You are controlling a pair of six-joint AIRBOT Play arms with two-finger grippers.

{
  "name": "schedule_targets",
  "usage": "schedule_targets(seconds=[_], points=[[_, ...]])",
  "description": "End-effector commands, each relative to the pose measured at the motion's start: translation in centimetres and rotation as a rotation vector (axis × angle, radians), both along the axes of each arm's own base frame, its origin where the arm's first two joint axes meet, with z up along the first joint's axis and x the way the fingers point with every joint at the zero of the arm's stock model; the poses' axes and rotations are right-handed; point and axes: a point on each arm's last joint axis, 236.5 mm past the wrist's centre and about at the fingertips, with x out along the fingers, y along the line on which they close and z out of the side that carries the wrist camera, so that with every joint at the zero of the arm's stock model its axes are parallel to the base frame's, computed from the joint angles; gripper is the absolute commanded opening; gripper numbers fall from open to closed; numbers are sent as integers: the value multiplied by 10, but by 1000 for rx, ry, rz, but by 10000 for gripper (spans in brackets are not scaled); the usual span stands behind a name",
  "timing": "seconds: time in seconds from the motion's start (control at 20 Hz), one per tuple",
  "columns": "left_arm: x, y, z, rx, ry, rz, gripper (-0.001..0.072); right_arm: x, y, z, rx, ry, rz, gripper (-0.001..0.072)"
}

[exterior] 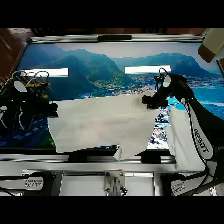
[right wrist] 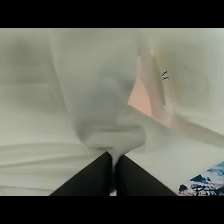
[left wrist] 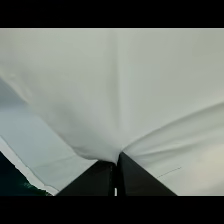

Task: Fold the shirts.

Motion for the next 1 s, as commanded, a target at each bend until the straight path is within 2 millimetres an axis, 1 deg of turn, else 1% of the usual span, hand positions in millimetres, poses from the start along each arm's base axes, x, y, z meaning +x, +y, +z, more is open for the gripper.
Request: schedule_targets(seconds=[0.0,0.05,0.1,0.15,0.2,0.3,0.35,0.4,0.45,0.55,0.6,0.65,0.7,0.8,0.9,0.95], points=[[-11,-4,-1,-13,56,35,324,-5,0,1,1,13,-6,410],[-16,-7,3,-28,73,30,514,-4,-1,7,0,1,13,459],[-20,-8,10,-34,89,18,541,-5,-4,18,-12,-16,35,459],[-25,-8,21,-41,108,3,541,-8,-8,32,-28,-30,72,459],[-34,-7,35,-46,129,-20,541,-17,-15,48,-49,-30,121,460],[-46,7,57,-16,98,0,540,-46,-39,75,-76,21,179,460],[-55,12,65,-14,77,31,540,-61,-52,85,-65,61,170,460],[-69,15,67,-14,76,51,540,-76,-64,94,-39,94,151,460],[-89,16,62,-20,98,74,540,-87,-75,100,-16,109,123,460],[-131,13,40,-36,163,119,541,-103,-96,104,14,105,44,460],[-150,10,27,-46,190,144,542,-108,-102,105,31,94,13,460],[-162,4,15,-63,197,169,541,-113,-106,105,46,88,-11,460],[-168,-1,6,-76,187,190,542,-117,-106,104,64,86,-26,459],[-172,-13,-9,-112,168,232,542,-122,-106,102,76,88,-30,460],[-178,-30,-20,-175,191,265,541,-120,-104,101,83,78,-32,460],[-183,-33,-27,-172,199,270,542,-116,-104,100,83,63,-35,460]])
